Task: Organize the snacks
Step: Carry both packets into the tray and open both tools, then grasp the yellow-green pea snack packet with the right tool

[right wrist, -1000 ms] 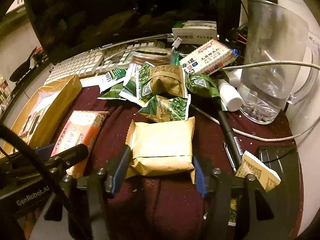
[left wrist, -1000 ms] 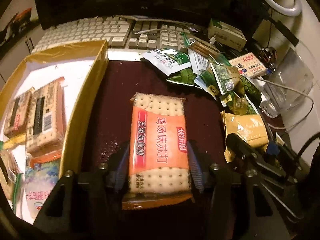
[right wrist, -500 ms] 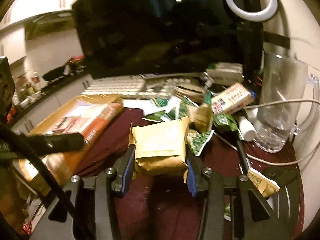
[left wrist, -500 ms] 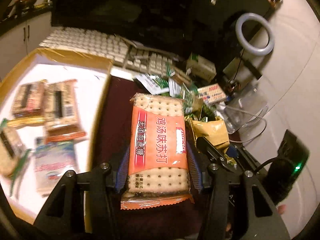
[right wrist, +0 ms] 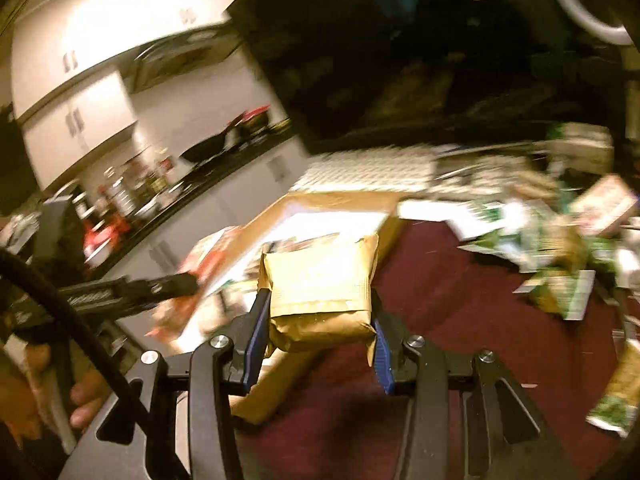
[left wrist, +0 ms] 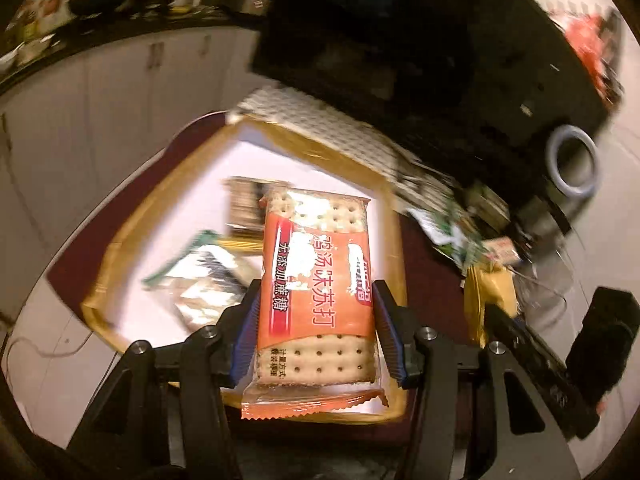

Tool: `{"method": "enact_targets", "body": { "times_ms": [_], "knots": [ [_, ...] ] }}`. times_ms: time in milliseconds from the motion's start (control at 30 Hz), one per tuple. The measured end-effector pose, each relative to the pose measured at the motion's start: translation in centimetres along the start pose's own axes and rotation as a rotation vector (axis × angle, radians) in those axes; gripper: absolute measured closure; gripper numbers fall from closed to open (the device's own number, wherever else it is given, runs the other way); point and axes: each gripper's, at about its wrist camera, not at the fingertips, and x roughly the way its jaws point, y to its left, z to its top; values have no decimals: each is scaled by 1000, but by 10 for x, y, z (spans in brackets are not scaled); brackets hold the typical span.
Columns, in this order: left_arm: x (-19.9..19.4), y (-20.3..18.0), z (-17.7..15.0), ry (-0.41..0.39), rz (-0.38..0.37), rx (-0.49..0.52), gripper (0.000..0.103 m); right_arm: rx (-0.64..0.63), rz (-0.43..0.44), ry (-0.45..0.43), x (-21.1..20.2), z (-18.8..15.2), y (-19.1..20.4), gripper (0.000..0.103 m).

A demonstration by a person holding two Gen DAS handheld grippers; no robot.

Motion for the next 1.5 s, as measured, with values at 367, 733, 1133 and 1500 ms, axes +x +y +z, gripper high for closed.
{"method": "enact_targets", "body": {
  "times_ms": [367,733,1133,1500],
  "knots": [
    [5,46,-5,38,141,-24,48,-107,48,202,81,-11,65,58],
    [14,40,-9,21,254,28,48,-218,-14,227,91,-30,87,57],
    [5,12,-15,-89,356,115,25,-70,31,148,62,-22,62,47],
    [5,-29,-28,-121,378,230,24,32,-9,94,23,-17,23,46]
  ]
}}
